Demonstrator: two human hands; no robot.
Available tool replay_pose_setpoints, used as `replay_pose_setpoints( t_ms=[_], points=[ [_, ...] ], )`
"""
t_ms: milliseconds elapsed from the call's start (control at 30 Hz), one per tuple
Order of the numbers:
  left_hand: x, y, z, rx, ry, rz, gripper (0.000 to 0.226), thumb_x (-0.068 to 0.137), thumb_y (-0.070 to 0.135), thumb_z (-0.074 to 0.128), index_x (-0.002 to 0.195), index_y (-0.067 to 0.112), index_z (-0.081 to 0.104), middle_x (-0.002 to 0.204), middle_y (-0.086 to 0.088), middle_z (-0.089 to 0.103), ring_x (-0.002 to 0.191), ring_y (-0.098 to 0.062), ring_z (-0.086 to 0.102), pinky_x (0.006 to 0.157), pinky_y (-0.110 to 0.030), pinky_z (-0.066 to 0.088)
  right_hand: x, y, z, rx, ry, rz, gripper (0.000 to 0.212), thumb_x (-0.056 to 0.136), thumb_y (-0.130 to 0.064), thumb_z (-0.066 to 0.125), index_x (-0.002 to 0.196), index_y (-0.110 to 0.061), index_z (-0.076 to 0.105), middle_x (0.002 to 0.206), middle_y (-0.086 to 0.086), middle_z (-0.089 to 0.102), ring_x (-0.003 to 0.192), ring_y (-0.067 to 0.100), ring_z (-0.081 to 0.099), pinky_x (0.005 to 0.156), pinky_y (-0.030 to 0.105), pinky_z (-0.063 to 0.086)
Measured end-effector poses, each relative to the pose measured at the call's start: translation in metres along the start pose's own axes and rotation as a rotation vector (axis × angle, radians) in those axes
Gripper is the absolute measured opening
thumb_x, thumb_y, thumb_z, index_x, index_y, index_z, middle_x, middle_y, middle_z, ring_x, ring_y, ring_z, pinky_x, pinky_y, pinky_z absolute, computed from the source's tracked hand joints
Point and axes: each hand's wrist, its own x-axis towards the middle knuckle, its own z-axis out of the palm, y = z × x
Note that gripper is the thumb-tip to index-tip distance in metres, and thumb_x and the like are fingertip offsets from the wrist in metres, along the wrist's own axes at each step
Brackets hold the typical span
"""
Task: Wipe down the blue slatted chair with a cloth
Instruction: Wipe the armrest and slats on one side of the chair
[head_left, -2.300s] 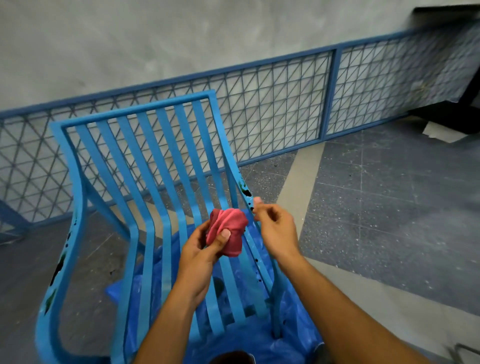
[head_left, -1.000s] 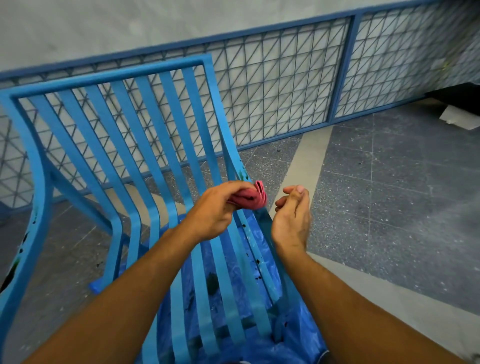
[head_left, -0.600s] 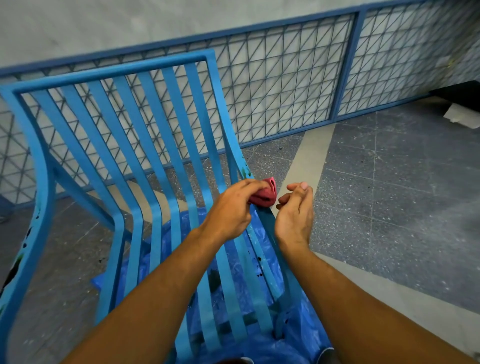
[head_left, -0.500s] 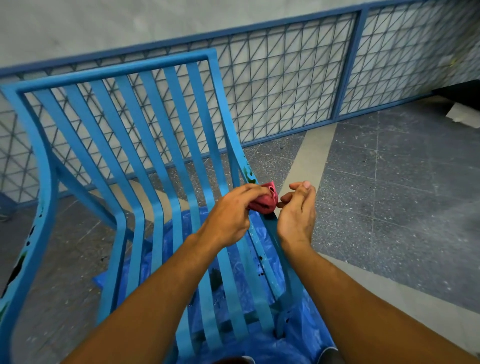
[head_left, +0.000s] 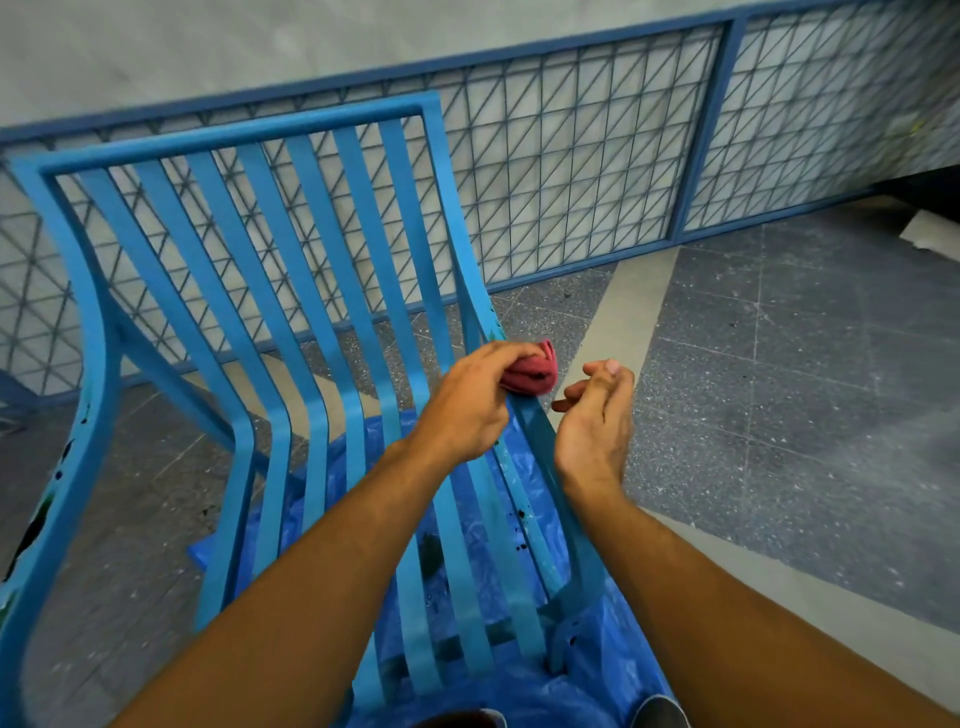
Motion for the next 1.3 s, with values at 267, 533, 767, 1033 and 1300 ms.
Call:
replay_pose_setpoints(
  t_ms=[267,533,767,1033,1300],
  points=[
    [-0.032,-0.006,0.005,0.093,-0.054,0.090,0.079,0.071,-0.021,0.043,0.128,0.029,0.063,0.134,0.012,0.059,0.125,-0.011,0.053,0.109,-0.026,0.042,0.002,0.002,0.001,0.017,0.026,0.003,0.049,0.103,-0.054,0.016,0.118,-0.023,0.050,0.101,0.004,0.065,0.095,0.022,0.062,0.080,0.035,0.044],
    [-0.043,-0.022,-0.004,-0.340,-0.029,-0.093,0.064,0.090,-0.020,0.049,0.117,0.035,0.065,0.121,0.014,0.066,0.112,0.000,0.061,0.098,-0.020,0.051,0.006,0.007,0.000,0.037,-0.108,0.061,0.048,0.104,-0.054,0.016,0.116,-0.026,0.052,0.095,-0.008,0.065,0.089,0.013,0.068,0.085,0.039,0.052],
    [0.001,-0.034,-0.012,-0.483,0.314,-0.215,0.057,0.095,-0.004,0.056,0.119,0.047,0.058,0.113,0.028,0.067,0.106,0.007,0.064,0.088,-0.020,0.055,0.035,-0.013,0.024,0.223,-0.058,0.343,0.051,0.103,-0.054,0.018,0.117,-0.020,0.054,0.096,0.003,0.066,0.094,0.026,0.067,0.097,0.051,0.050],
    [0.095,-0.043,-0.028,-0.177,0.402,-0.312,0.045,0.095,0.007,0.059,0.135,0.026,0.050,0.123,0.002,0.063,0.112,-0.024,0.062,0.094,-0.040,0.054,0.050,-0.014,0.060,0.167,-0.008,0.231,0.056,0.098,-0.063,0.017,0.117,-0.023,0.051,0.110,0.012,0.067,0.102,0.034,0.065,0.094,0.057,0.050],
    [0.145,-0.052,-0.029,0.330,0.298,-0.216,0.064,0.086,-0.004,0.063,0.142,0.024,0.048,0.130,-0.006,0.063,0.115,-0.031,0.061,0.083,-0.041,0.052,0.045,-0.004,0.057,0.123,-0.024,0.111,0.064,0.081,-0.081,0.012,0.101,-0.033,0.049,0.086,-0.002,0.066,0.084,0.021,0.069,0.085,0.053,0.055]
  ],
)
